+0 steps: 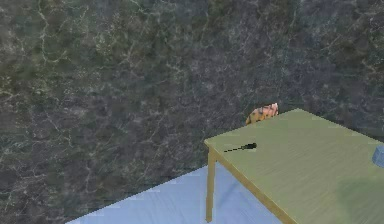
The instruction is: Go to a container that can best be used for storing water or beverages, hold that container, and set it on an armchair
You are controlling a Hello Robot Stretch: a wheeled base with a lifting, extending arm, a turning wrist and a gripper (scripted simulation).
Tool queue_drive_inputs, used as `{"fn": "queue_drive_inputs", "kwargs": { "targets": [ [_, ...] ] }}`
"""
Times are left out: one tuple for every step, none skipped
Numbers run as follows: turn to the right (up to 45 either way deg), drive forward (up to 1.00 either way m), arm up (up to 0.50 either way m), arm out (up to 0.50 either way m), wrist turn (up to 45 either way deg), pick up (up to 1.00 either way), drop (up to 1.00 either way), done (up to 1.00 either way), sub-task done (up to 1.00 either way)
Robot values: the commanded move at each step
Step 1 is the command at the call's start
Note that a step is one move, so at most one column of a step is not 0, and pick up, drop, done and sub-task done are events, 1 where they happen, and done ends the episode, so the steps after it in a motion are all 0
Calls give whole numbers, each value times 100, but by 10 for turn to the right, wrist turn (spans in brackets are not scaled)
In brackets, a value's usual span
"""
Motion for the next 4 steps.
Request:
{"fn": "queue_drive_inputs", "kwargs": {
  "targets": [
    [0,0,0,0,450,0,0,0,0],
    [0,0,0,0,450,0,0,0,0],
    [0,0,0,0,450,0,0,0,0],
    [0,0,0,0,270,0,0,0,0]
  ]
}}
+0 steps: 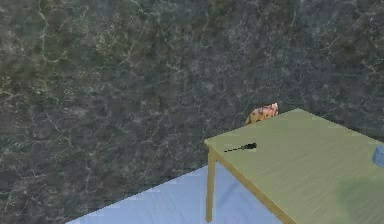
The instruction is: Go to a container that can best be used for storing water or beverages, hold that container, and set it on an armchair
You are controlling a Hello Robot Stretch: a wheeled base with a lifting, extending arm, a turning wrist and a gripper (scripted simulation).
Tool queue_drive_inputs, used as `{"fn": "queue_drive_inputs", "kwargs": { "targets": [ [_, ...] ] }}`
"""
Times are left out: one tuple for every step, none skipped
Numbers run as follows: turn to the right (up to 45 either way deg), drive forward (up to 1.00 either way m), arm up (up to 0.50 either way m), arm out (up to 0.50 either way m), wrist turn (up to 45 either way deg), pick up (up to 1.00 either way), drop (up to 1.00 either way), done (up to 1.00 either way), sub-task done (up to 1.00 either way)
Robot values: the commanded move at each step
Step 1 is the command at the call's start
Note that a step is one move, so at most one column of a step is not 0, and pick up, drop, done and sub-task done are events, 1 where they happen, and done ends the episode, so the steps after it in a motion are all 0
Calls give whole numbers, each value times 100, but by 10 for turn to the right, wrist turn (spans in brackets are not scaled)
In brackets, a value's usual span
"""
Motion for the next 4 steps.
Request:
{"fn": "queue_drive_inputs", "kwargs": {
  "targets": [
    [0,0,-30,0,0,0,0,0,0],
    [0,0,0,0,0,100,0,0,0],
    [0,0,10,0,0,0,0,0,0],
    [0,0,24,0,0,0,0,0,0]
  ]
}}
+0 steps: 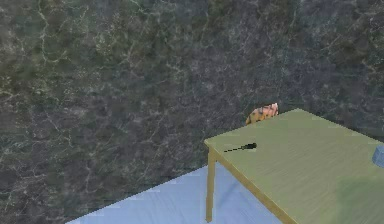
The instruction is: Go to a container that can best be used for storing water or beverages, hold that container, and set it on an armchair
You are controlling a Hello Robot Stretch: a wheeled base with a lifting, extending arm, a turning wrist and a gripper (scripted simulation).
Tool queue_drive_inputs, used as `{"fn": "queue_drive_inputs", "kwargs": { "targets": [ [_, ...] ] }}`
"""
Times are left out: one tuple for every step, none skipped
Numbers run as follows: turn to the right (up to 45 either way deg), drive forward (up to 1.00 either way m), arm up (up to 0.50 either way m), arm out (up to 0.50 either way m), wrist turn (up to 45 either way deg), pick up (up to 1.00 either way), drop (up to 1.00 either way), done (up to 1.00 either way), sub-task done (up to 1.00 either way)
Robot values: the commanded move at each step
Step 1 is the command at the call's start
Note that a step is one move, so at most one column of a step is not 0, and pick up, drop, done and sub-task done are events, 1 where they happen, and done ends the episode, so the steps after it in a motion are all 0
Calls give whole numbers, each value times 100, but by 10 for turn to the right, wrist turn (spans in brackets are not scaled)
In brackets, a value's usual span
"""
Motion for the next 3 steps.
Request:
{"fn": "queue_drive_inputs", "kwargs": {
  "targets": [
    [0,0,0,0,-450,0,0,0,0],
    [0,0,0,0,-450,0,0,0,0],
    [0,0,0,0,-210,0,0,0,0]
  ]
}}
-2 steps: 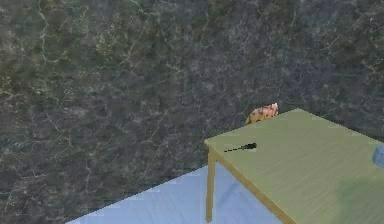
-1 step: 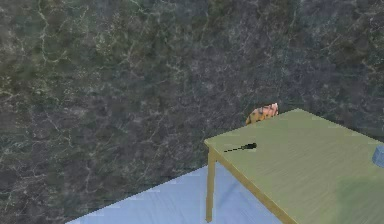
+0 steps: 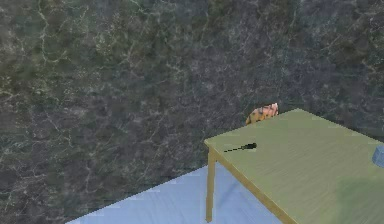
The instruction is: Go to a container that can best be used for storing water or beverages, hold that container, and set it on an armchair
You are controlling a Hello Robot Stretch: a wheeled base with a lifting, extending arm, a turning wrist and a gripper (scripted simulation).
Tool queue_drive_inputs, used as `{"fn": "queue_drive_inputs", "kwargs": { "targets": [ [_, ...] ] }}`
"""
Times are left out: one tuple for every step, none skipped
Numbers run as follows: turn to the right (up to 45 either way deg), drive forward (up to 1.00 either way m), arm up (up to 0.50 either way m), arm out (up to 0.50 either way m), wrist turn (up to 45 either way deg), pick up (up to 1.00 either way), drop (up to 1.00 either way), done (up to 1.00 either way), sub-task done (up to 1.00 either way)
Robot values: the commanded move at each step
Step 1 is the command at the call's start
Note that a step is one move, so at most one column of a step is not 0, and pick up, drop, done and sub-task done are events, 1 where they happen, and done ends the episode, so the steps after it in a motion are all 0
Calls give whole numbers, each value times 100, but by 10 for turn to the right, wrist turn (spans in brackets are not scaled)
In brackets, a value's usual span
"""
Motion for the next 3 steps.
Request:
{"fn": "queue_drive_inputs", "kwargs": {
  "targets": [
    [0,0,0,-42,0,0,0,0,0],
    [-450,0,0,0,0,0,0,0,0],
    [-450,0,0,0,0,0,0,0,0]
  ]
}}
